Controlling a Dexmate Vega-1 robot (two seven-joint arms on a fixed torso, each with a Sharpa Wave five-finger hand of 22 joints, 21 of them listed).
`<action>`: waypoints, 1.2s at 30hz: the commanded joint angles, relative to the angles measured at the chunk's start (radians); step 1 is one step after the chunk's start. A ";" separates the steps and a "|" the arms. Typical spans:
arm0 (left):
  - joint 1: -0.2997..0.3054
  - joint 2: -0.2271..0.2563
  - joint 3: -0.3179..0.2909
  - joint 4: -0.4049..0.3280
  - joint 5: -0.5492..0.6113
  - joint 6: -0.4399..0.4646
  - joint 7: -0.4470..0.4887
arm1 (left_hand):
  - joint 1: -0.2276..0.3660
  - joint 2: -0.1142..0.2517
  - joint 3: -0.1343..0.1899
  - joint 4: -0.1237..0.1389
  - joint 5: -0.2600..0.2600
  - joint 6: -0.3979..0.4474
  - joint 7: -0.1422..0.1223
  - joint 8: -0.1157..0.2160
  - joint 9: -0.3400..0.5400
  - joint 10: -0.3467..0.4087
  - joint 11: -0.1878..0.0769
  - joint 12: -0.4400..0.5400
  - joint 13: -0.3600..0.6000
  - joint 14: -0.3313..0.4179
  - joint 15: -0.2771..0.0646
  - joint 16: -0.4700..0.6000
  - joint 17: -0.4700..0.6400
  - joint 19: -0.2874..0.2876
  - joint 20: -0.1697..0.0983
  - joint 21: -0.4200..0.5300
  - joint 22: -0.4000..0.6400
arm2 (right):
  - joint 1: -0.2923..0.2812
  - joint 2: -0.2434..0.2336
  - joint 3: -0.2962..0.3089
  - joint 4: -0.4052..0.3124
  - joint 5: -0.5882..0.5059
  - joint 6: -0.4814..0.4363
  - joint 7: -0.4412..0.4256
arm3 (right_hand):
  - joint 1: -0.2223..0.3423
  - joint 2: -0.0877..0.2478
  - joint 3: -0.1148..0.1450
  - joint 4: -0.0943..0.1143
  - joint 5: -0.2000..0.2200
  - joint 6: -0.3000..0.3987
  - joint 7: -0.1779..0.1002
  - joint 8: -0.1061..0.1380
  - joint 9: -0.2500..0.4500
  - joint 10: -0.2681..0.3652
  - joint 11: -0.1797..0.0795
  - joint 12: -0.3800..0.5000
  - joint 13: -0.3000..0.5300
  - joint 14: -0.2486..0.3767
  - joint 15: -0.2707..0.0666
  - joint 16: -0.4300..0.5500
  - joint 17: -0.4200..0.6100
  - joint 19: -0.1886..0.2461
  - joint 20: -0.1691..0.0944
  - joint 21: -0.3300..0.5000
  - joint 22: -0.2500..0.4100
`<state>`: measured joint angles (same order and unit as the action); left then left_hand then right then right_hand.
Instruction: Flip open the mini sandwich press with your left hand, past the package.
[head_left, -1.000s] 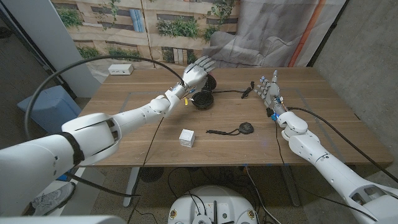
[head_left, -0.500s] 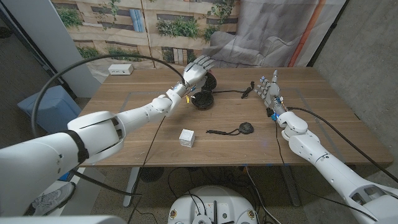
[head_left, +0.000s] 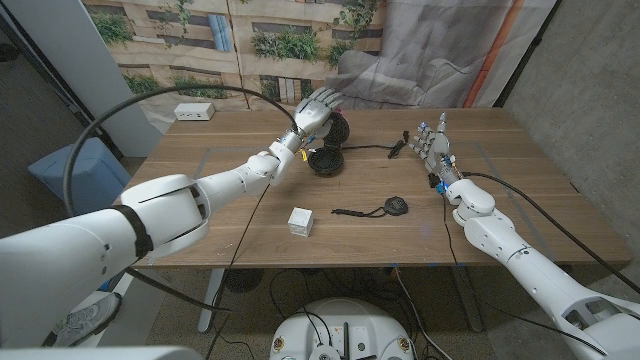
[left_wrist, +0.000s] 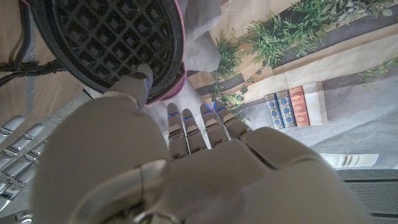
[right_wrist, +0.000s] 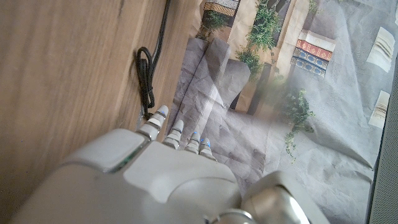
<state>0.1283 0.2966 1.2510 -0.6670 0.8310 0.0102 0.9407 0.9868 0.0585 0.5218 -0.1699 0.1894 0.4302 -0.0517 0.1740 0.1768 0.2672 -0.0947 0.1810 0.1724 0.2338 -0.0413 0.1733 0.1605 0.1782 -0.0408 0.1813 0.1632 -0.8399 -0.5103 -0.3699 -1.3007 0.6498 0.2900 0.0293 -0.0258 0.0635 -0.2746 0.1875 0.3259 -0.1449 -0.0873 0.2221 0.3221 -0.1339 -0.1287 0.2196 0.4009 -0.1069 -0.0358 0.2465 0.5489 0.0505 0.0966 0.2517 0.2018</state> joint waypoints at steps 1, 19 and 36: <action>-0.035 -0.077 0.037 0.133 -0.056 -0.043 0.031 | -0.010 0.003 -0.005 0.000 -0.001 0.006 0.005 0.008 0.003 -0.004 -0.002 -0.002 0.001 -0.004 -0.039 0.000 0.003 -0.004 -0.031 0.000 0.002 | 0.000 0.000 0.000 0.000 0.000 0.000 0.000 | 0.003 0.090 -0.007 0.002 0.007 -0.006 -0.001 0.004 0.005 -0.006 0.005 0.005 0.006 -0.008 -0.018 0.003 0.004 0.000 0.007 0.004 0.004; -0.017 0.019 0.055 -0.043 -0.096 0.001 -0.024 | -0.018 0.007 -0.017 0.002 -0.001 0.010 0.006 0.011 0.003 -0.010 0.001 -0.002 0.001 -0.007 -0.038 0.001 0.003 -0.006 -0.032 0.001 0.002 | 0.000 0.000 0.000 0.000 0.000 0.000 0.000 | 0.003 0.090 -0.007 0.002 0.007 -0.006 -0.001 0.004 0.005 -0.007 0.003 0.005 0.006 -0.009 -0.019 0.003 0.004 0.001 0.007 0.004 0.004; 0.144 0.260 -0.140 -0.463 -0.065 0.046 -0.228 | -0.068 0.032 -0.048 0.022 -0.005 -0.004 0.019 0.009 0.004 -0.038 0.016 -0.003 0.001 -0.033 -0.023 -0.002 0.004 -0.024 -0.028 -0.001 0.003 | 0.000 0.000 0.000 0.001 0.000 0.000 0.001 | 0.003 0.090 -0.007 0.002 0.007 -0.006 -0.001 0.004 0.005 -0.006 0.005 0.005 0.005 -0.009 -0.020 0.003 0.004 0.001 0.007 0.004 0.004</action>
<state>0.1799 0.4292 1.2221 -0.9102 0.7544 0.0421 0.8219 0.9273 0.0886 0.4763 -0.1493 0.1847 0.4269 -0.0372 0.1780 0.1795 0.2314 -0.0804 0.1769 0.1725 0.2048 -0.0374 0.1733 0.1605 0.1568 -0.0407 0.1816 0.1632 -0.8406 -0.5101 -0.3699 -1.3012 0.6498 0.2895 0.0299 -0.0259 0.0635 -0.2746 0.1875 0.3259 -0.1449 -0.0873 0.2221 0.3221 -0.1339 -0.1287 0.2196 0.4008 -0.1069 -0.0358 0.2464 0.5489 0.0505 0.0966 0.2517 0.2018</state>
